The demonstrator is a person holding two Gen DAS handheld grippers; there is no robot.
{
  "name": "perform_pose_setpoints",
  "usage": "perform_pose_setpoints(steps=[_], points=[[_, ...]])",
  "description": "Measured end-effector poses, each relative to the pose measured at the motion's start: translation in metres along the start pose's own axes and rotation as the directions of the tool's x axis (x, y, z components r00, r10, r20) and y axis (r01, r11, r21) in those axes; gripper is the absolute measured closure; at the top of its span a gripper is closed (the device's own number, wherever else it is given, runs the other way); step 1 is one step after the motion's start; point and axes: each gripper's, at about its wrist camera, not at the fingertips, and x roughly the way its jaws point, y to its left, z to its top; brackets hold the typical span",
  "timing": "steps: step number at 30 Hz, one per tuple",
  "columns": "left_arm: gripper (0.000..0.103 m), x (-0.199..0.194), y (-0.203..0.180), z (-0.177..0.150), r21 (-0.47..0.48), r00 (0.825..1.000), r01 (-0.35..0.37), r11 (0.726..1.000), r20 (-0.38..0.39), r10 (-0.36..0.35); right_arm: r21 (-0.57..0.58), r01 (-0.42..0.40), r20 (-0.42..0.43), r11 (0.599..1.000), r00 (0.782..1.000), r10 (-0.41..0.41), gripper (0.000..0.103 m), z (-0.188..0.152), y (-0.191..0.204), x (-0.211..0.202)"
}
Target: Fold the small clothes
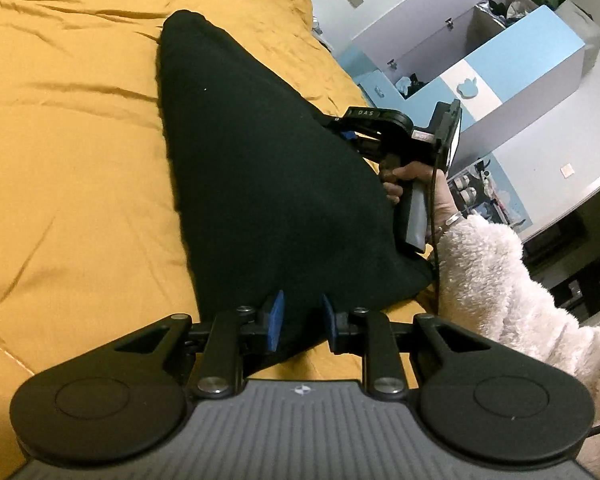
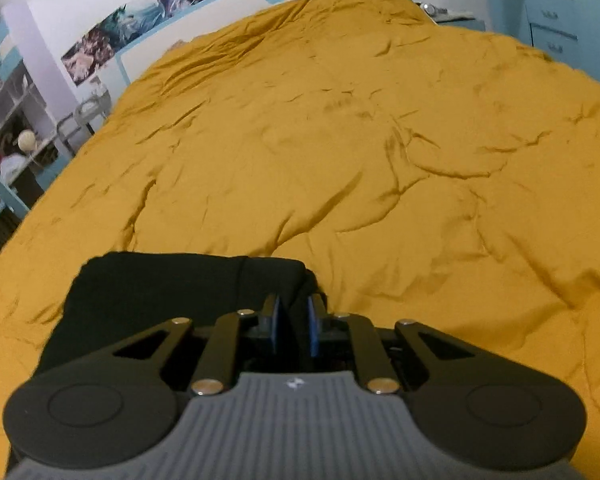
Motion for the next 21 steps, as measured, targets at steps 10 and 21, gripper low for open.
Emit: perform_pose_setpoints(steps=[10, 21], points=[[0.071, -0.017, -0.02, 0.019, 0.029, 0.998, 0.023, 0.999, 0.059, -0.025, -0.269, -0.133, 0.084, 0.954, 0.983, 0.16, 0.081, -0.038, 0.06, -0.132], [0.071, 0.008, -0.018, 0.008, 0.059, 0.999, -0.048, 0.997, 0.014, 0.048, -0.278, -0.031, 0.024, 0.96, 0.999, 0.039, 0.085, -0.149, 0.042, -0.175]])
